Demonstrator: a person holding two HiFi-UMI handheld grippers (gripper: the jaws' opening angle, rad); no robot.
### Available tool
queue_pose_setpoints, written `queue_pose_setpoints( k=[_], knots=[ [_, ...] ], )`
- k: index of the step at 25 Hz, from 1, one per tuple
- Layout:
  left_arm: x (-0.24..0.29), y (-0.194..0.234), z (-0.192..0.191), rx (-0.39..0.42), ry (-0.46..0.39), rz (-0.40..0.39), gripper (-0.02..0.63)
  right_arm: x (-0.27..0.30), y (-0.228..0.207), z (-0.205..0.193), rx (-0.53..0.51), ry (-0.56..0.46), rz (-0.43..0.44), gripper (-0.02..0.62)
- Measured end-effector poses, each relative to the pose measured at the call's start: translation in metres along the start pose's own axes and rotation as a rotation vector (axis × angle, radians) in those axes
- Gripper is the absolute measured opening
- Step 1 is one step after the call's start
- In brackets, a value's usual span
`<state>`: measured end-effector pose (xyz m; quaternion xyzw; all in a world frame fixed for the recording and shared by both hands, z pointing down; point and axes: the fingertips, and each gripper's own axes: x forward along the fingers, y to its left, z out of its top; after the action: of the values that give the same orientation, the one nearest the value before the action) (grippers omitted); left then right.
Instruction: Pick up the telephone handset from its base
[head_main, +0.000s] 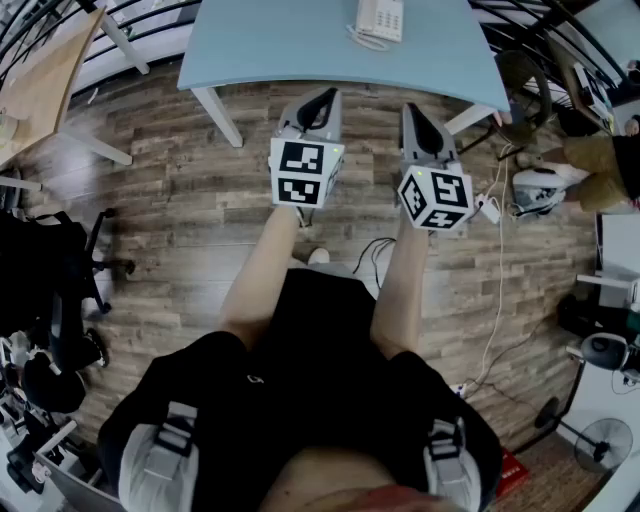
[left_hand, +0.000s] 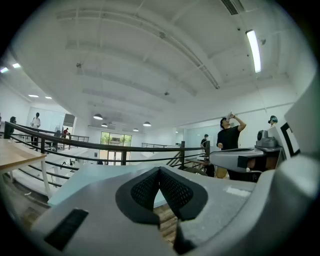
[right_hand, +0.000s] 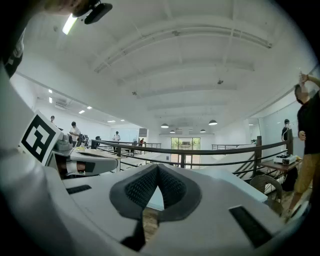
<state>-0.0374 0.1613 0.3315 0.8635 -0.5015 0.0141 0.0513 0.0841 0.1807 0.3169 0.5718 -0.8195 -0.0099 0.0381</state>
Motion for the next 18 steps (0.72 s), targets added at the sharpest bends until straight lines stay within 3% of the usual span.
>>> queue_pose_setpoints(
  k=[6, 18],
  knots=[
    [0.017, -0.010, -0.004, 0.007, 0.004, 0.003, 0.000, 0.007, -0.019, -0.008, -0.004, 0.004, -0.005, -0.003],
    [0.038, -0.022, 0.008, 0.039, -0.017, 0.030, 0.000, 0.013, -0.088, -0.027, 0.197, 0.019, -0.060, -0.003]
  ],
)
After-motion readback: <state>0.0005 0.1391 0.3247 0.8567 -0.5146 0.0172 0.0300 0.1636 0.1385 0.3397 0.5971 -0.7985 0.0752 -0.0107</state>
